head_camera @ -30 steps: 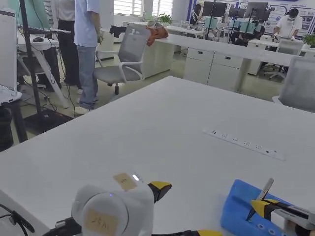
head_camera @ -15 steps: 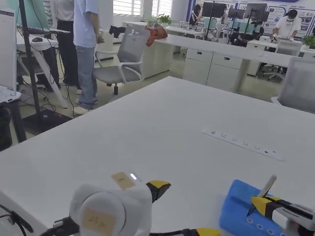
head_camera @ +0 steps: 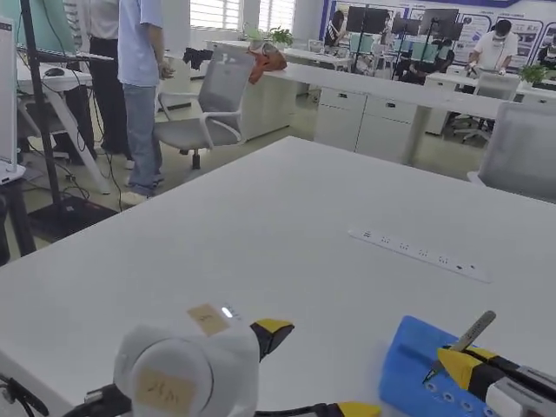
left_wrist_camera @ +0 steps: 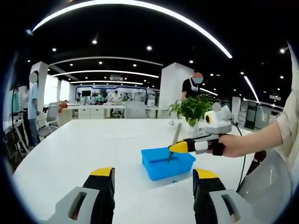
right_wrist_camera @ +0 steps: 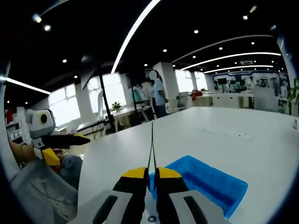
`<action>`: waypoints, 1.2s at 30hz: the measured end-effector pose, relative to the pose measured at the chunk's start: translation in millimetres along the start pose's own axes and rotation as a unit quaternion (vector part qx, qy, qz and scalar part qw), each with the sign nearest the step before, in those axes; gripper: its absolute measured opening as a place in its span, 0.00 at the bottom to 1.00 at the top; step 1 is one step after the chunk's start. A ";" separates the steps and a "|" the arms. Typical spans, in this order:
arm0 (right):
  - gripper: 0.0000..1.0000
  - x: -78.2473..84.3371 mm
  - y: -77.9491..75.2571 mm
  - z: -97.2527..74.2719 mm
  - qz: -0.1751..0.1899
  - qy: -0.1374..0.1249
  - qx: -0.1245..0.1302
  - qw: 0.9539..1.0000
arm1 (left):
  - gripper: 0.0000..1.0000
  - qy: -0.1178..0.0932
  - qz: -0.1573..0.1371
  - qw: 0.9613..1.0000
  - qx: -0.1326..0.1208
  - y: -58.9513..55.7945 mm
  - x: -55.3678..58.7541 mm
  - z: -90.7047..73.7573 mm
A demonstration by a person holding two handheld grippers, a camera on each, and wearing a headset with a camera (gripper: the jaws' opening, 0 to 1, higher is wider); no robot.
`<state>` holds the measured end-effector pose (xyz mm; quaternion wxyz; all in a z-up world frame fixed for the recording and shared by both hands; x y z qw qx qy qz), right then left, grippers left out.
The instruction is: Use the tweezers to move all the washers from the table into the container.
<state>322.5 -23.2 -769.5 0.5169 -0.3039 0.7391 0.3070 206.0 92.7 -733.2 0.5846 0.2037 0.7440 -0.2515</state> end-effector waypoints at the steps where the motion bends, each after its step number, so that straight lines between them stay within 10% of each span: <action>1: 0.04 3.0 0.2 -0.9 0.000 0.002 0.000 1.000 | 0.68 0.000 0.001 1.000 0.000 0.1 0.0 0.0; 10: 0.04 40.6 -5.2 -5.7 0.005 0.051 0.006 0.999 | 0.68 0.000 0.001 1.000 0.000 0.2 -0.2 0.3; 36: 0.04 53.9 4.1 -5.0 -0.039 0.078 0.002 0.996 | 0.68 0.004 0.001 1.000 -0.001 0.1 1.0 0.5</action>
Point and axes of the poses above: the centre of the closed fingertips' face, and the gripper's own axes: z roughly forward along the fingers, y roughly to its left, x roughly out of its underside, the point moved 2 cm from there along -z, roughly backward along the fingers, and after that the axes turned 14 degrees about x, right-handed, at the moved point
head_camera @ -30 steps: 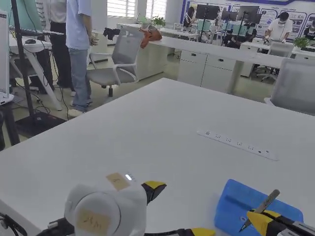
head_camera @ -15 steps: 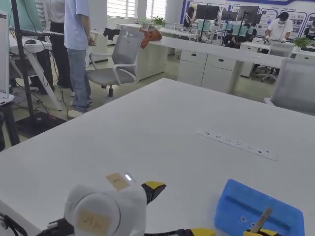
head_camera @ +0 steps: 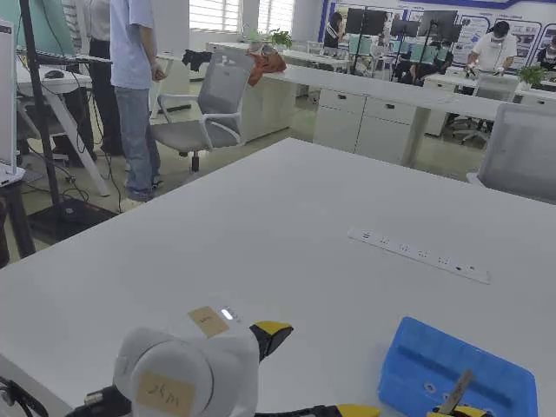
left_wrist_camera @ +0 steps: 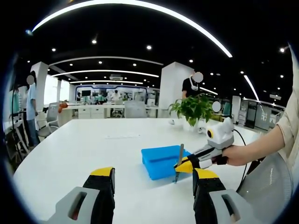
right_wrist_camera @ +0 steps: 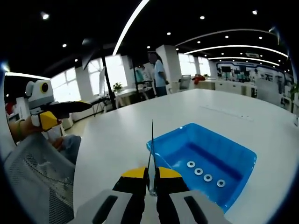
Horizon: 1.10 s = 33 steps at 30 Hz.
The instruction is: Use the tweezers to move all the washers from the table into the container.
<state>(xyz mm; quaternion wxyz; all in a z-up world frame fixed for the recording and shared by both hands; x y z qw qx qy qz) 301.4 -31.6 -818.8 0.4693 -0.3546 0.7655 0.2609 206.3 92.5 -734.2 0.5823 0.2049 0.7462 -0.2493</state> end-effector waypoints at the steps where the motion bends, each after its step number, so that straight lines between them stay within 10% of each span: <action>1: 0.04 0.8 -1.0 0.7 0.000 0.001 0.000 1.000 | 0.68 0.000 0.000 1.000 0.000 -0.1 -0.1 0.1; 10: 0.04 5.5 2.8 1.2 0.003 0.004 -0.012 1.000 | 0.68 -0.003 -0.002 1.000 -0.001 0.7 -0.5 -0.3; 21: 0.03 7.0 16.2 -0.9 -0.085 0.007 -0.023 0.996 | 0.68 0.001 0.001 1.000 0.001 0.0 0.3 0.2; 33: 0.03 -29.2 10.4 -4.5 0.005 -0.040 -0.021 0.999 | 0.68 0.001 0.001 1.000 0.003 -0.8 0.2 0.3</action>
Point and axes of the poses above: the centre of the closed fingertips' face, and the gripper's own axes: z roughly forward along the fingers, y roughly to its left, x roughly out of its underside, the point moved 2 cm from there along -z, roughly backward along the fingers, and after that the axes turned 14 degrees about x, right-handed, at the moved point
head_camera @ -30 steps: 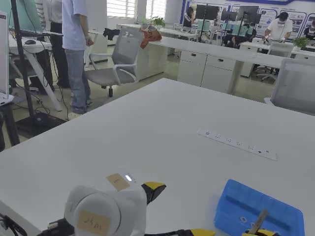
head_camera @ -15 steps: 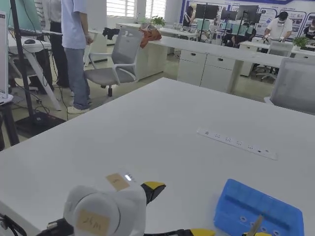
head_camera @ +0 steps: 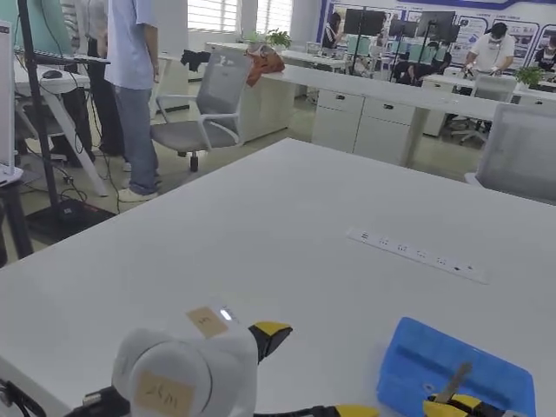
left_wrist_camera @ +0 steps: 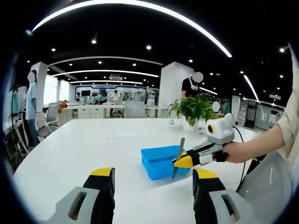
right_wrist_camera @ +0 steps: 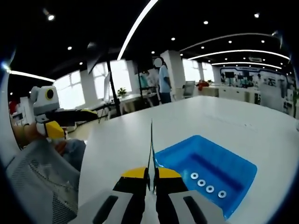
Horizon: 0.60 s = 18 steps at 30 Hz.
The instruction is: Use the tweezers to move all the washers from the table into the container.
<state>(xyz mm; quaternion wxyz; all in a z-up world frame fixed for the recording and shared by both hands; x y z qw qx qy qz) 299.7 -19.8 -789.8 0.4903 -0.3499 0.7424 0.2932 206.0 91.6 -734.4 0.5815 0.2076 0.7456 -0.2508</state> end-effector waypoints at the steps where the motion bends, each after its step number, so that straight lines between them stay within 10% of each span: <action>1: 0.03 -3.8 0.4 0.4 0.004 -0.005 -0.003 1.000 | 0.68 0.001 0.000 1.000 0.000 -0.3 0.1 0.2; 18: 0.03 -46.1 -19.8 29.4 0.024 -0.042 0.005 0.999 | 0.68 0.001 -0.004 1.000 0.001 0.2 0.7 0.1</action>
Point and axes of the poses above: the centre of the closed fingertips' face, and the gripper's own axes: z roughly forward along the fingers, y roughly to its left, x roughly out of its underside, the point moved 2 cm from there along -z, roughly backward along the fingers, and after that the axes turned 14 degrees about x, right-handed, at the moved point
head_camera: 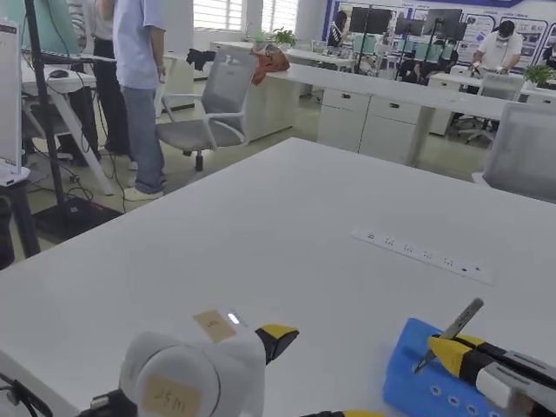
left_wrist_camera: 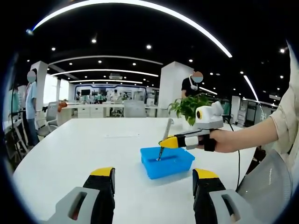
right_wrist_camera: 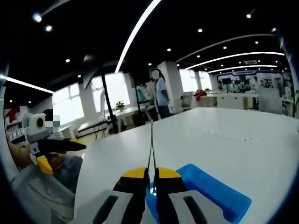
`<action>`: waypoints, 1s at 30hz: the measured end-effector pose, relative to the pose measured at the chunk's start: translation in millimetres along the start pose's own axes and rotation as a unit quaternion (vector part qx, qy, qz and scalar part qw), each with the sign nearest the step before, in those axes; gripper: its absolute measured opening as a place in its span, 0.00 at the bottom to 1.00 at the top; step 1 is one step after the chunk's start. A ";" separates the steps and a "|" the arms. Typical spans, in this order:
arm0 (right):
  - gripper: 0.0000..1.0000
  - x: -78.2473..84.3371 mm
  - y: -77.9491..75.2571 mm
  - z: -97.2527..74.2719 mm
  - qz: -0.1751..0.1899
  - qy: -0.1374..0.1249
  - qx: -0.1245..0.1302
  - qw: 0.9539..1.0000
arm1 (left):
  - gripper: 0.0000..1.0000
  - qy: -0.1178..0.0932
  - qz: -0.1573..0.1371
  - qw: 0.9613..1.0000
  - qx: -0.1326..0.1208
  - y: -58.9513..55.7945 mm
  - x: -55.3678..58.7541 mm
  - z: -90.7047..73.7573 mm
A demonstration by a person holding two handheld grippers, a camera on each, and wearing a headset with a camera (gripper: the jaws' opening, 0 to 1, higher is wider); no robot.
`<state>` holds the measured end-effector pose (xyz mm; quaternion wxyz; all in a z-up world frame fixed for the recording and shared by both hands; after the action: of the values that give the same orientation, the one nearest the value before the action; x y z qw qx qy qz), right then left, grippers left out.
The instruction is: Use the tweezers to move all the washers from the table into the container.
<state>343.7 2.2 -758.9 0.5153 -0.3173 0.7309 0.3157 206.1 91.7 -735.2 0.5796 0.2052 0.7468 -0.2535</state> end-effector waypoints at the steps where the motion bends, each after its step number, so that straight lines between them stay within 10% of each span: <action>1: 0.03 1.0 -3.6 2.9 0.002 0.003 0.006 1.000 | 0.68 0.000 -0.001 1.000 0.000 0.0 0.2 -0.1; 16: 0.03 36.0 -25.0 31.3 -0.025 0.074 0.053 0.996 | 0.68 -0.004 -0.008 1.000 -0.004 1.4 -0.3 -1.0; 30: 0.03 44.0 -37.2 35.7 -0.045 0.078 0.047 0.995 | 0.67 -0.002 -0.020 1.000 0.006 -0.2 1.0 1.5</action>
<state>381.1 2.0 -815.4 0.4846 -0.3488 0.7679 0.2320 206.9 90.6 -736.4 0.5747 0.1933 0.7481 -0.2697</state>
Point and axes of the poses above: the centre of the closed fingertips' face, and the gripper's own axes: z roughly forward along the fingers, y roughly to its left, x roughly out of its underside, the point moved 2 cm from there along -z, roughly backward along the fingers, and after that the axes turned 14 degrees about x, right-handed, at the moved point
